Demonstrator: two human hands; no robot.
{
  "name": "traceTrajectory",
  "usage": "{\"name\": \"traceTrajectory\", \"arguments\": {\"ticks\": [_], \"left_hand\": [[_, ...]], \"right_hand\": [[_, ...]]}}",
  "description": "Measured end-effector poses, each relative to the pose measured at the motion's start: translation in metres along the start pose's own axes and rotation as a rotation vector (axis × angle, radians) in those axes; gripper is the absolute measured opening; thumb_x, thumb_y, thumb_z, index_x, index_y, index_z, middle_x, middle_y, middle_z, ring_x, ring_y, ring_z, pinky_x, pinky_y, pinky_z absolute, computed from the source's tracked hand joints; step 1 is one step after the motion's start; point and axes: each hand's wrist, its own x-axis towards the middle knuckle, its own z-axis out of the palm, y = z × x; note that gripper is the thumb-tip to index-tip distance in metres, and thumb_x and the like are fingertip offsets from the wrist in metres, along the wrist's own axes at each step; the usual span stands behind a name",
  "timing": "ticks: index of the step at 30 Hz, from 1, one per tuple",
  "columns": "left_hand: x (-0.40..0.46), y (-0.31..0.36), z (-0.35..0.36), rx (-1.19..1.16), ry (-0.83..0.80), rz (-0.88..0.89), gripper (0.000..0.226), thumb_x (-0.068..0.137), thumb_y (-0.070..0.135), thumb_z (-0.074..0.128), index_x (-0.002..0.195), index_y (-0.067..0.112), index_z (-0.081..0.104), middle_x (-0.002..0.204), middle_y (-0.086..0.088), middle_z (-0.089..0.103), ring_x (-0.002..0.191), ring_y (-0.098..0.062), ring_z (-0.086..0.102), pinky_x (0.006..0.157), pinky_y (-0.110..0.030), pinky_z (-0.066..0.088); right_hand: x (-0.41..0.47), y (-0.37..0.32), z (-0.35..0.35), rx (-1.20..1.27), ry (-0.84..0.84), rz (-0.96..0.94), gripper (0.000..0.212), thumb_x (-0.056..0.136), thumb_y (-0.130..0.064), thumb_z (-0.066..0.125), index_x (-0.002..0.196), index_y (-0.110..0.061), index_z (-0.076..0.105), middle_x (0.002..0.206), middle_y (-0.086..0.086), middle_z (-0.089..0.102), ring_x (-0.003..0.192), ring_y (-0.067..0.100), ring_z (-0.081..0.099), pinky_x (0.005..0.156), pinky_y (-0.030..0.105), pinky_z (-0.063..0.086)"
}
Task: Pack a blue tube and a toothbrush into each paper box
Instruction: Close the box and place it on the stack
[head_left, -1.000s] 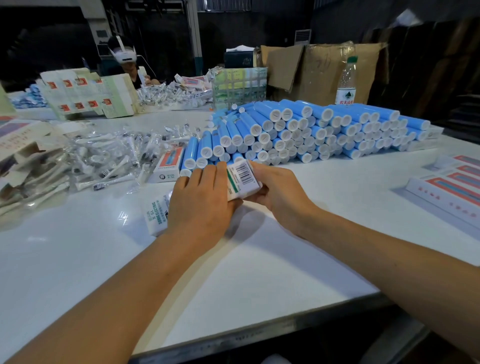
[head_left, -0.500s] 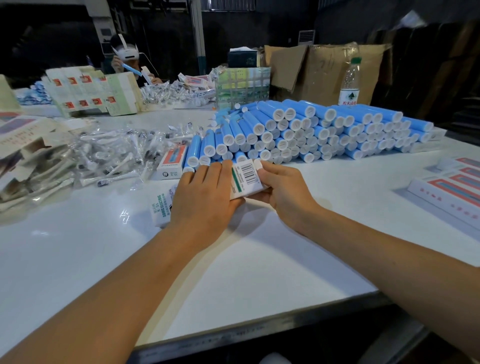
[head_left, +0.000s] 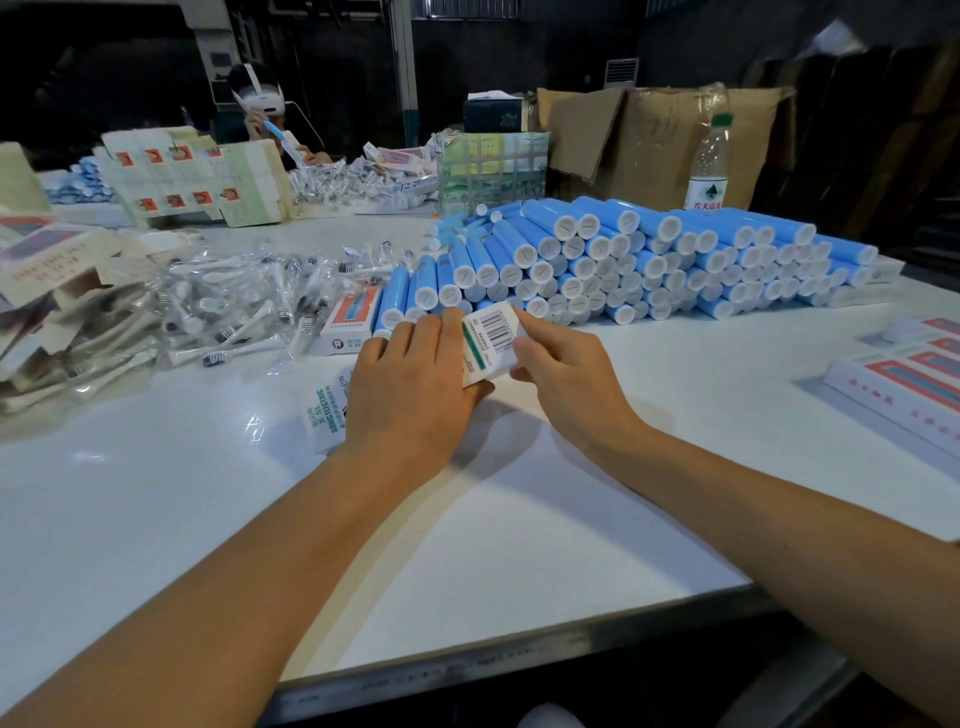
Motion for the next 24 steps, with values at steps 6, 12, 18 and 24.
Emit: {"name": "traceTrajectory", "arguments": {"ticks": [6,12,18,24], "left_hand": [[0.0012,0.0028,0.0013,0.032,-0.037,-0.053,0.07,0.086,0.045,0.061,0.136,0.0,0.042,0.121,-0.018,0.056,0.107,-0.034,0.053,0.083,-0.044,0.04],[0.0006,0.0045,0.0019,0.039,-0.028,-0.043,0.069,0.083,0.043,0.064,0.132,-0.002,0.045,0.116,-0.018,0.058,0.102,-0.035,0.055,0.079,-0.044,0.041],[0.0032,0.0027,0.0048,0.035,-0.016,-0.082,0.071,0.091,0.054,0.044,0.143,0.009,0.025,0.132,-0.008,0.046,0.118,-0.026,0.045,0.09,-0.037,0.035],[0.002,0.0045,0.0046,0.04,-0.038,-0.086,0.071,0.091,0.053,0.043,0.142,0.008,0.025,0.131,-0.009,0.045,0.117,-0.026,0.044,0.089,-0.036,0.034]], "right_hand": [[0.0001,-0.0013,-0.0023,-0.271,0.178,-0.122,0.012,0.09,-0.015,0.061,0.093,-0.012,0.072,0.082,0.0,0.054,0.069,0.0,0.049,0.065,0.005,0.035],[-0.0022,-0.0009,-0.0014,-0.408,0.148,-0.2,0.019,0.093,-0.013,0.057,0.095,-0.003,0.072,0.081,0.011,0.052,0.067,0.006,0.042,0.063,0.009,0.033],[0.0013,-0.0013,0.0001,-0.12,0.229,-0.058,0.008,0.087,-0.016,0.067,0.079,-0.016,0.064,0.083,-0.002,0.065,0.066,-0.002,0.055,0.061,0.009,0.042],[-0.0013,0.0017,0.0037,-0.134,0.239,-0.069,0.017,0.088,-0.013,0.065,0.073,-0.014,0.058,0.072,-0.007,0.061,0.061,-0.001,0.052,0.056,0.011,0.04]]}}
